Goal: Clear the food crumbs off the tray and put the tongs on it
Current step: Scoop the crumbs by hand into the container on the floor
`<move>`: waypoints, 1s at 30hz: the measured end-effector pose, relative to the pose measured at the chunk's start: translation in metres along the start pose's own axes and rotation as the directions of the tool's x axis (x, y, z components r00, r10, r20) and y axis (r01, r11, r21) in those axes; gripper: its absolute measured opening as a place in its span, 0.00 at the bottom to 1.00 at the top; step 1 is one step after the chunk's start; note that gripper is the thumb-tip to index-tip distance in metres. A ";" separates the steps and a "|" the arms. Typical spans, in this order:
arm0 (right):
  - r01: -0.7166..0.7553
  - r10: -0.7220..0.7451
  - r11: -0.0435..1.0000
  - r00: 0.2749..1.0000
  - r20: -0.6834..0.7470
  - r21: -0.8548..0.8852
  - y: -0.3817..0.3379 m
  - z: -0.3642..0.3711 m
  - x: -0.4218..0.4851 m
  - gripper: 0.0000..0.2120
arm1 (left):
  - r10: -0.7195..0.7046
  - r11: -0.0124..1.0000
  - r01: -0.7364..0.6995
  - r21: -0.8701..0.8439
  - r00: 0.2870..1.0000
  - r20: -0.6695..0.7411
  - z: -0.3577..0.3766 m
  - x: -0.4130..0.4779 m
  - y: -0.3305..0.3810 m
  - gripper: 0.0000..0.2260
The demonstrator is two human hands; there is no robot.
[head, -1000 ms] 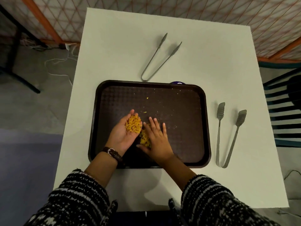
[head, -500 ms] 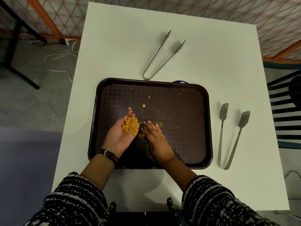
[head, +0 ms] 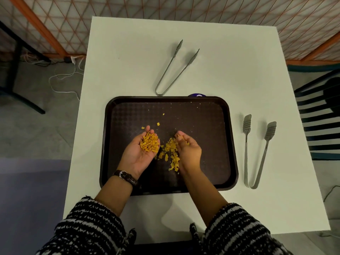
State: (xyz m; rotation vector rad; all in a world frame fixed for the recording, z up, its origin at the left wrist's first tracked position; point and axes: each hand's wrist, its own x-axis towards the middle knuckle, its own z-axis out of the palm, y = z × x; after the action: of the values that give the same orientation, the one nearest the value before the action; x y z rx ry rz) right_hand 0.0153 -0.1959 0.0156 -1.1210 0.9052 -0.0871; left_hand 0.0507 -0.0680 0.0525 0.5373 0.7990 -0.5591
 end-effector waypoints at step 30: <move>-0.017 0.080 0.492 0.996 -0.025 0.871 -0.106 -0.074 -0.053 0.13 | 0.028 0.998 -0.044 0.052 0.960 0.279 0.128 -0.061 -0.133 0.10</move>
State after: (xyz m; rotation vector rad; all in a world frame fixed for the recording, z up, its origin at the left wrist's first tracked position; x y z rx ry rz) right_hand -0.0298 -0.2747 0.1215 -0.1081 0.7782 -0.4930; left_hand -0.0050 -0.2306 0.1441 0.5119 0.5059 -0.6101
